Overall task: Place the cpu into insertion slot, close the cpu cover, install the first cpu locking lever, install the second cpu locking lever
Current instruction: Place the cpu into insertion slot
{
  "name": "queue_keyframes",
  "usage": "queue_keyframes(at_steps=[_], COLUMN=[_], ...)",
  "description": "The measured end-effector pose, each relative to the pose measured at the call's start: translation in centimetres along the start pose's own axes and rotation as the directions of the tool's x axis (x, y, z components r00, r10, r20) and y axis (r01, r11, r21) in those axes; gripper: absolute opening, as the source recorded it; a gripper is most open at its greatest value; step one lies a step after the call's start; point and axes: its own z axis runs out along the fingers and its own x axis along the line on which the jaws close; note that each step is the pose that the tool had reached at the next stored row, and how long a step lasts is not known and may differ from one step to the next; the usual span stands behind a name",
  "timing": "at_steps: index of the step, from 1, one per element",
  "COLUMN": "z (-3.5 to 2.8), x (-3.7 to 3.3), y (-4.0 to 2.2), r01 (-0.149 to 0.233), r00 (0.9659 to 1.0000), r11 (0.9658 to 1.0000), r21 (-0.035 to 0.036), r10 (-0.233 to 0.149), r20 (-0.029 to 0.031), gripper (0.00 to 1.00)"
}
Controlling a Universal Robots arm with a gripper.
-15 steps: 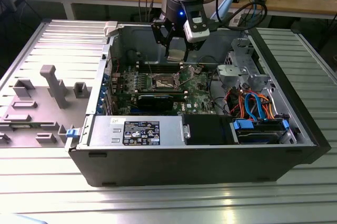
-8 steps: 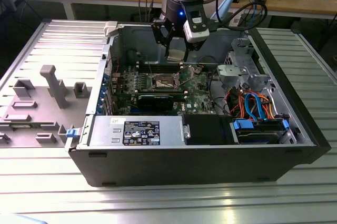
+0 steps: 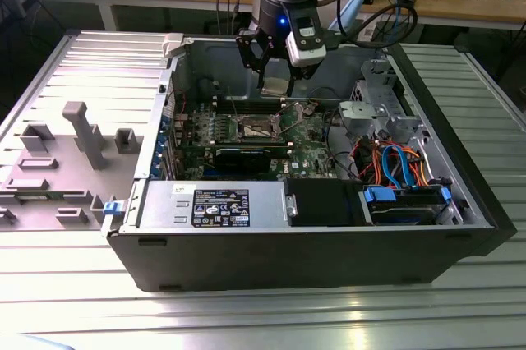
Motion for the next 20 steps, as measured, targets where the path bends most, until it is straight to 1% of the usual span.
queue_keyframes(at_steps=[20], z=[0.08], x=[0.00], y=[-0.01], r01=[-0.039], r00=[0.9992], r11=[0.9992], r21=[-0.0003], r10=[0.039], r20=[0.0035], gripper=[0.55])
